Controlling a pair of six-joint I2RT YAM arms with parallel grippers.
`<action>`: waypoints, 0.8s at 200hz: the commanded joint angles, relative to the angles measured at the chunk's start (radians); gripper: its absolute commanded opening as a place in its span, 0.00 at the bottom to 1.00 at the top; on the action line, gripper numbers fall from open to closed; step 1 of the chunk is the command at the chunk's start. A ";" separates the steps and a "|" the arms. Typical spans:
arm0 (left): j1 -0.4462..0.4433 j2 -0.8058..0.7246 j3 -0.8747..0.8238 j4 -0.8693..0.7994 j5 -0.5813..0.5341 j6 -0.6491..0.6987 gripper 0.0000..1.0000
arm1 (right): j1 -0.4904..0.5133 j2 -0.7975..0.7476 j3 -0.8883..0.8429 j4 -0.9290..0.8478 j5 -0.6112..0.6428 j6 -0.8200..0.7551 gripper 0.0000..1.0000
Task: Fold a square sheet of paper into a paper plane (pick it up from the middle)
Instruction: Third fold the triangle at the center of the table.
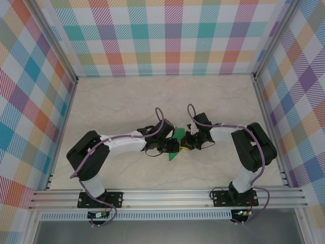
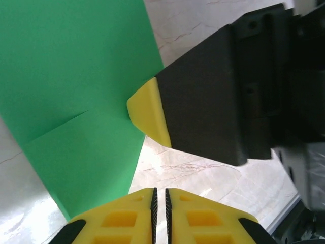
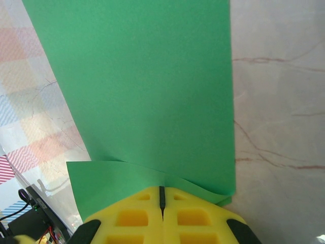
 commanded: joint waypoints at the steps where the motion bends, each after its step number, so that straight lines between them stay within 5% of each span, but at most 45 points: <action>1: -0.008 0.030 0.025 0.020 0.012 -0.030 0.14 | 0.003 0.057 -0.006 -0.044 0.075 -0.013 0.04; 60: -0.008 0.074 0.035 0.059 0.090 -0.040 0.15 | 0.003 0.069 -0.004 -0.054 0.076 -0.020 0.04; 160: -0.008 0.123 0.048 -0.092 -0.034 0.013 0.14 | 0.003 0.065 -0.004 -0.072 0.094 -0.030 0.05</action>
